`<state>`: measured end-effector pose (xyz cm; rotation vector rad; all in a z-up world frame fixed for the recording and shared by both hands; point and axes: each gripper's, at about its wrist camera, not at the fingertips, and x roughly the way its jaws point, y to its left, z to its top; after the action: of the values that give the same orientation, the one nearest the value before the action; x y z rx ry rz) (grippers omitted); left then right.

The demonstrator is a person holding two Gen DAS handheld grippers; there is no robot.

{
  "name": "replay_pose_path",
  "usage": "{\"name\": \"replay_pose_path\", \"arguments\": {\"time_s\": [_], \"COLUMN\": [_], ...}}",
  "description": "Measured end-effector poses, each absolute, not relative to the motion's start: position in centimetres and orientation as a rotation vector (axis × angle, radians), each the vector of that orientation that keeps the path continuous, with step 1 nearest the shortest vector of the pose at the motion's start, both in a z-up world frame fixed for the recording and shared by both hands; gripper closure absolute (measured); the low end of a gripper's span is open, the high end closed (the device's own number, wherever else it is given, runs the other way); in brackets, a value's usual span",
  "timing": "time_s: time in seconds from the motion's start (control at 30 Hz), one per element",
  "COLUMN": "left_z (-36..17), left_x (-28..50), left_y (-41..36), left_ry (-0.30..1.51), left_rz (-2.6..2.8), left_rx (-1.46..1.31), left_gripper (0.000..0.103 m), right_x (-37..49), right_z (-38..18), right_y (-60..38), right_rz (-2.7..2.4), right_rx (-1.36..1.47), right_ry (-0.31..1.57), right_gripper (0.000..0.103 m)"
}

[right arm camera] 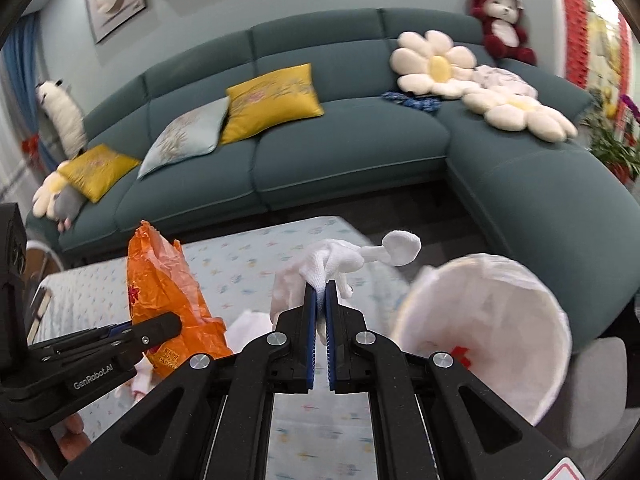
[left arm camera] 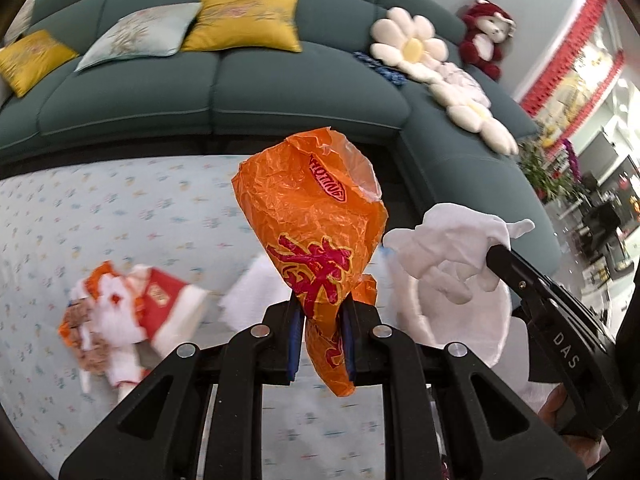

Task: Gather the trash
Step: 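Carry the orange bag and white cloth to the wastebasket and release them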

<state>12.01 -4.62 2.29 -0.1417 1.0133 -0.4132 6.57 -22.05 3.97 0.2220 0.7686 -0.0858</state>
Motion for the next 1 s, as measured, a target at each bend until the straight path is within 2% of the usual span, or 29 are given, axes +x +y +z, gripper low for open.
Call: {"name": "replay_pose_path", "arguments": {"time_s": [0.47,0.77,0.93,1.0], "left_z": [-0.1,-2.3,-2.9,-2.9], "left_x": [9.5,8.7,8.7,8.7], "left_y": [-18.0,-22.9,-23.7,-24.1], "left_ry": [1.055,1.081,1.087,1.081], "left_rz": [-0.589,-0.651,-0.662,-0.669], "left_rx": [0.011,0.110,0.109,0.102], "left_gripper": [0.087,0.086,0.082,0.068], "right_x": [2.5,1.6,1.7,1.5], "right_z": [0.0,-2.8,-3.4,-3.5], "right_y": [-33.7,-37.4,-37.9,-37.8], "right_rz": [-0.321,-0.365,-0.365,-0.367], "right_rx": [0.283,0.348,0.355,0.355], "right_ry": [0.859,0.893,0.898,0.897], "right_gripper": [0.099,0.099,0.099,0.097]}}
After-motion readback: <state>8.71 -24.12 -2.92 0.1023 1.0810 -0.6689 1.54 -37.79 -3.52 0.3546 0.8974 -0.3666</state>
